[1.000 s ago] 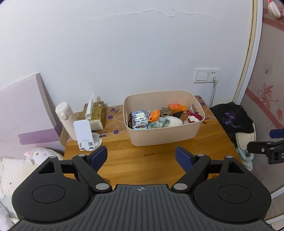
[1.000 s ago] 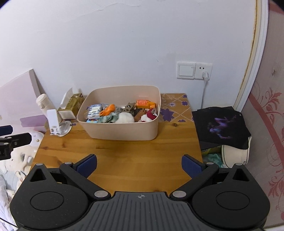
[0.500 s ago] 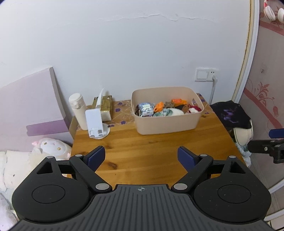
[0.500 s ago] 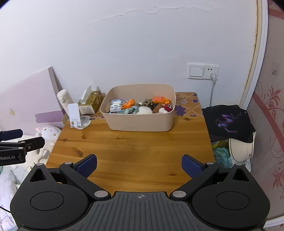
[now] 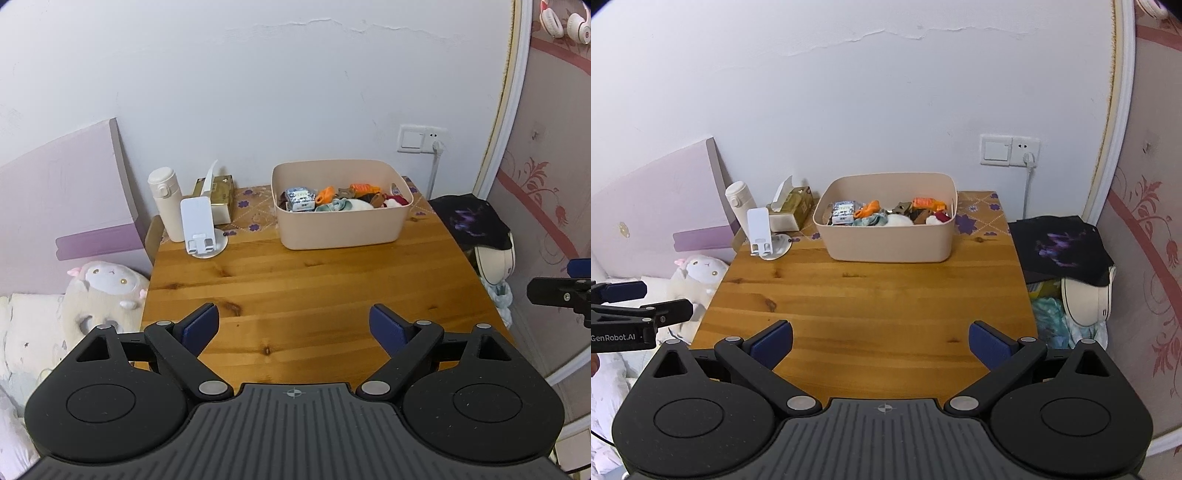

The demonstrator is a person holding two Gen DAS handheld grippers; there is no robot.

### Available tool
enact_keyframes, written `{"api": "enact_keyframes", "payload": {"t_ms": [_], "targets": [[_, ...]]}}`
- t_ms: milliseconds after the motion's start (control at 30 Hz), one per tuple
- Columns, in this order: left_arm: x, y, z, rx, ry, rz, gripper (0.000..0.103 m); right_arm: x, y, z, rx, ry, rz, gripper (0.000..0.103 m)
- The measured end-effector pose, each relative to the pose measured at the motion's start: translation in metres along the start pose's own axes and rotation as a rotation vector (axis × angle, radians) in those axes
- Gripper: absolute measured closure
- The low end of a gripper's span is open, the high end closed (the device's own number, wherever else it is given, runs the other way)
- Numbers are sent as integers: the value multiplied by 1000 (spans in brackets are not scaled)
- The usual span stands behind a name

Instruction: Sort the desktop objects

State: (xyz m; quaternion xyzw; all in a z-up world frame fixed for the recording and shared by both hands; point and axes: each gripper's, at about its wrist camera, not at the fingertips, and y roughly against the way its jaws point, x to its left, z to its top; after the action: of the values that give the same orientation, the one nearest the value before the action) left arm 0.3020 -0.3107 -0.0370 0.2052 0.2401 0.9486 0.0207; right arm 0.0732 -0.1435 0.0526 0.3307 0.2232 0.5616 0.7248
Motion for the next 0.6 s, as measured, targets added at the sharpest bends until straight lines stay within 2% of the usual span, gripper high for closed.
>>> {"api": "enact_keyframes", "payload": {"t_ms": [600], "targets": [[-3,6,-14,34,3,-17,13,-15,5,-29,52,-32,-45,0]]}}
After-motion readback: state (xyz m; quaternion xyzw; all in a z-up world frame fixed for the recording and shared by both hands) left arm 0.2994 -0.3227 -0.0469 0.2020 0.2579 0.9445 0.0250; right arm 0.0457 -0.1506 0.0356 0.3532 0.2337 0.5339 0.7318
